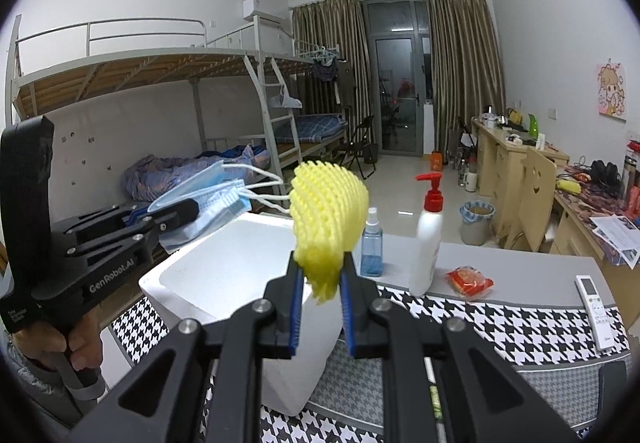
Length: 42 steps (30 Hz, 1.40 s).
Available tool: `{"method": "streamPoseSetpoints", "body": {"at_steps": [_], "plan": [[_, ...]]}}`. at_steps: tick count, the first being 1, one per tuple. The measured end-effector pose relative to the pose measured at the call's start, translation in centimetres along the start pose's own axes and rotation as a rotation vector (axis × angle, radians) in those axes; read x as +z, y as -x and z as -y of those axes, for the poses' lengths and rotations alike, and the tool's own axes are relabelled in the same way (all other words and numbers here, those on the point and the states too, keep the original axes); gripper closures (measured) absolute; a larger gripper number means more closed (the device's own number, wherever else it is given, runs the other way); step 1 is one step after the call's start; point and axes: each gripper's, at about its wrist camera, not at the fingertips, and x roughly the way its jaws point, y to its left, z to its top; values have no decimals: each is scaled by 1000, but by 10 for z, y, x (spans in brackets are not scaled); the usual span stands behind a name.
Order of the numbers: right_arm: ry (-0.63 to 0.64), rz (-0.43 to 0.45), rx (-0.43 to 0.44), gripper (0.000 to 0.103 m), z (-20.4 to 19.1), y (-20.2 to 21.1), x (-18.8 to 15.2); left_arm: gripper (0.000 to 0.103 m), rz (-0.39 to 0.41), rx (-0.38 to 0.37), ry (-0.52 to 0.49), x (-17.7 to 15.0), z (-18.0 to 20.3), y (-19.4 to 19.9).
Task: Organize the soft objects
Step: 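Open the left gripper over the box while the right gripper lowers the foam net inside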
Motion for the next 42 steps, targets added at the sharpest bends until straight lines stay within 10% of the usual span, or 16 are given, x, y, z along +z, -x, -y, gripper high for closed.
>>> {"method": "streamPoseSetpoints", "body": {"at_steps": [7, 15, 23, 42], "plan": [[13, -31, -12, 82, -6, -12, 1, 90, -46, 31, 14, -5, -12, -17], [8, -56, -32, 82, -12, -21, 2, 29, -45, 28, 45, -8, -27, -14], [9, -72, -34, 82, -18, -27, 2, 10, -18, 49, 85, -10, -40, -9], [68, -87, 26, 82, -45, -48, 14, 1, 41, 149, 105, -16, -71, 19]]}}
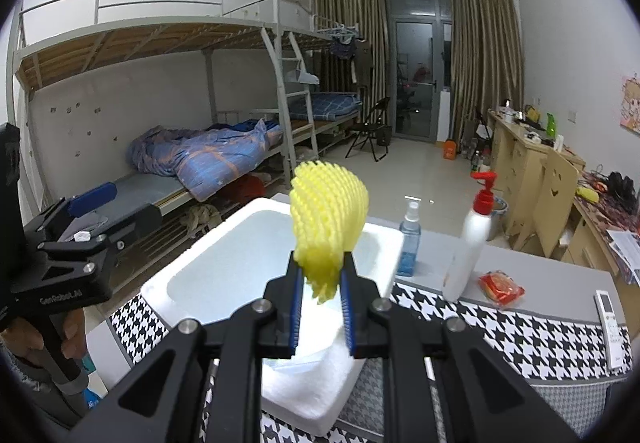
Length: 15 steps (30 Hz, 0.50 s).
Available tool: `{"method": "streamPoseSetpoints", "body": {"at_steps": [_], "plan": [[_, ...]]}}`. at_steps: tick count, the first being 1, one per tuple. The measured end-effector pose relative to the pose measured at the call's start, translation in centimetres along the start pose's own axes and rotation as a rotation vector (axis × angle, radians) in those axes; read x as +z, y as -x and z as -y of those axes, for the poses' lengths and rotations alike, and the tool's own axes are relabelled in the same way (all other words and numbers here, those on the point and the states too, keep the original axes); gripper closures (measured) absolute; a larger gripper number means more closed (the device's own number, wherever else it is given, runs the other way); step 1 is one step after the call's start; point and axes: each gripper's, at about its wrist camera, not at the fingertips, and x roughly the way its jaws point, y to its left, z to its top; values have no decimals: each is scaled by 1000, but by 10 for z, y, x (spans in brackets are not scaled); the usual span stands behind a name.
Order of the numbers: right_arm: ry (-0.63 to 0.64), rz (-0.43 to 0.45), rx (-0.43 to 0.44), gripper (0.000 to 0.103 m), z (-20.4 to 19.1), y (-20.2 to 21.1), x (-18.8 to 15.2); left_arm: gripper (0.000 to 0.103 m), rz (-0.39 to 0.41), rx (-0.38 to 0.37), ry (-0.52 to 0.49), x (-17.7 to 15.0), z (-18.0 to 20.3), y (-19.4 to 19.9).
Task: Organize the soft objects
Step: 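Open the left gripper over the box while the right gripper lowers the foam net inside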
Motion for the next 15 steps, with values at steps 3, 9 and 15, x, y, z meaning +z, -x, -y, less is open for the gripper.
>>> {"method": "streamPoseSetpoints", "body": {"at_steps": [3, 9, 15], "plan": [[17, -5, 10, 82, -6, -5, 2, 1, 7, 10, 6, -1, -7, 4], [24, -20, 16, 82, -11, -13, 2, 1, 9, 27, 13, -4, -14, 5], [7, -48, 24, 73, -8, -22, 1, 1, 0, 42, 3, -9, -17, 8]]}}
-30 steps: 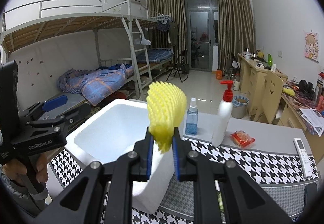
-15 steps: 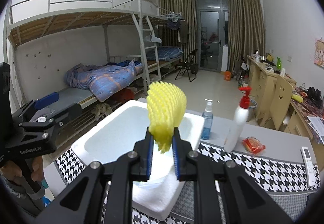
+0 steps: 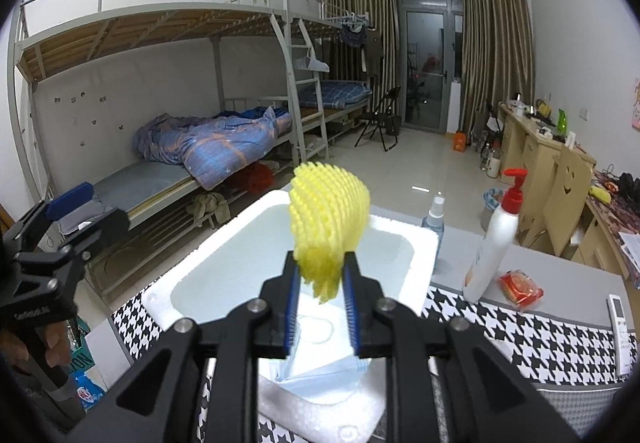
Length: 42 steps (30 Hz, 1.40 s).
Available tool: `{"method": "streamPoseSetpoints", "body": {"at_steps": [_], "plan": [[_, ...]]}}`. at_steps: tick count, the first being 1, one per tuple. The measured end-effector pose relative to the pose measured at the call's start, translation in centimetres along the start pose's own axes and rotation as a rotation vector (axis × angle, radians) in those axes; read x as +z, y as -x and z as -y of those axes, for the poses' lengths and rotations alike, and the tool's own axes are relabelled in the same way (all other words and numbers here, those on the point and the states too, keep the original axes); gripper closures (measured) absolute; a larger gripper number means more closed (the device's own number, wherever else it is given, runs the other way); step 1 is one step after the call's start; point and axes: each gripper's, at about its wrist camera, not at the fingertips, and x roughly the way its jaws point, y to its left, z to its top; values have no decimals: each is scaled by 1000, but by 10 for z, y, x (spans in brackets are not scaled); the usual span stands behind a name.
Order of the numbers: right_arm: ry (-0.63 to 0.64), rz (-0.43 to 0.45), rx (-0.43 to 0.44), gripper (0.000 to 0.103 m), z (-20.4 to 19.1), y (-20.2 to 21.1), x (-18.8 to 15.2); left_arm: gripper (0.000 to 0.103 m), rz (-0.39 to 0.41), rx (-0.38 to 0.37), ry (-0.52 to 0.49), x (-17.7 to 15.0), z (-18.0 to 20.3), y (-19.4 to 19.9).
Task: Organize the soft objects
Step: 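Open the left gripper over the box while the right gripper lowers the foam net inside, then withdraw both open grippers from the box back toward the remaining items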
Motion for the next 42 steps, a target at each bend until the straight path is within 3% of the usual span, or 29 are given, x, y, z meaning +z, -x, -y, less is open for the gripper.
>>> {"method": "streamPoseSetpoints", "body": {"at_steps": [5, 6, 21, 32, 42], "plan": [[-4, 1, 0, 30, -3, 1, -1, 1, 4, 5, 3, 0, -1, 2], [2, 10, 3, 28, -5, 3, -1, 1, 4, 6, 8, 0, -1, 2], [7, 35, 8, 26, -5, 17, -3, 1, -1, -23, 22, -3, 0, 11], [-28, 90, -47, 8, 12, 47, -15, 1, 24, -83, -7, 0, 22, 26], [-72, 141, -65, 4, 30, 72, -25, 1, 44, -125, -28, 6, 44, 40]]}}
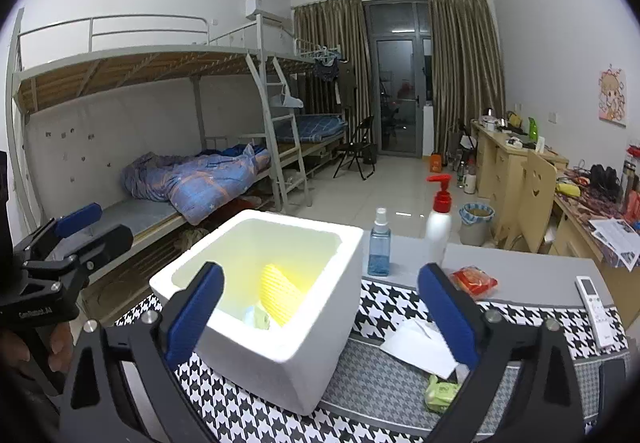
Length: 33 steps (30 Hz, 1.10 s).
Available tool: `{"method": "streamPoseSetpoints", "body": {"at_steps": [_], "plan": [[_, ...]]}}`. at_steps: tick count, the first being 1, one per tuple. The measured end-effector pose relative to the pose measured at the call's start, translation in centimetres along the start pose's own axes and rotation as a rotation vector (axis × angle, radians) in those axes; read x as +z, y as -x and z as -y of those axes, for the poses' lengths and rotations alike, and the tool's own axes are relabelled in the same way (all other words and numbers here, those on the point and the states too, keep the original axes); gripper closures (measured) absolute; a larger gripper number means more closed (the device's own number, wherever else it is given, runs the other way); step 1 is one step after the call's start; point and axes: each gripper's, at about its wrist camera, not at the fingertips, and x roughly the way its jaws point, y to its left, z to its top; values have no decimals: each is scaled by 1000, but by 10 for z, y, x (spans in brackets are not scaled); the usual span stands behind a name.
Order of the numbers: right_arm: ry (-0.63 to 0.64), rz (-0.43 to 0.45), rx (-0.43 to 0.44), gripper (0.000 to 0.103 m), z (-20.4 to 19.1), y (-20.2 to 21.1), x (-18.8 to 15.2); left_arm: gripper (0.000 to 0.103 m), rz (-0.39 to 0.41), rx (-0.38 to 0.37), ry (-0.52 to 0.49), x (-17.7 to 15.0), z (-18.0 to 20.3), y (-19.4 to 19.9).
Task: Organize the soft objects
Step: 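Withdraw both open grippers from the box back toward the remaining items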
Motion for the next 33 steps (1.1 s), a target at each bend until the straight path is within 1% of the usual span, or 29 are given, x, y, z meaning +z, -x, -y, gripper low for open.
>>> {"method": "streamPoseSetpoints", "body": {"at_steps": [7, 13, 21, 24, 26, 33], "plan": [[-39, 17, -32, 3, 20, 17, -8, 1, 14, -48, -16, 3, 16, 4], [-55, 42, -85, 3, 34, 37, -12, 1, 13, -90, -39, 4, 34, 4], [-81, 58, -129, 3, 51, 58, -22, 1, -3, -172, -69, 3, 60, 3], [-85, 54, -163, 3, 58, 64, -26, 1, -6, -196, -80, 2, 69, 3], [-79, 51, -209, 3, 62, 67, -28, 1, -6, -221, -88, 1, 77, 3], [-105, 57, -255, 3, 80, 82, -35, 1, -23, -273, -111, -1, 100, -1]]}}
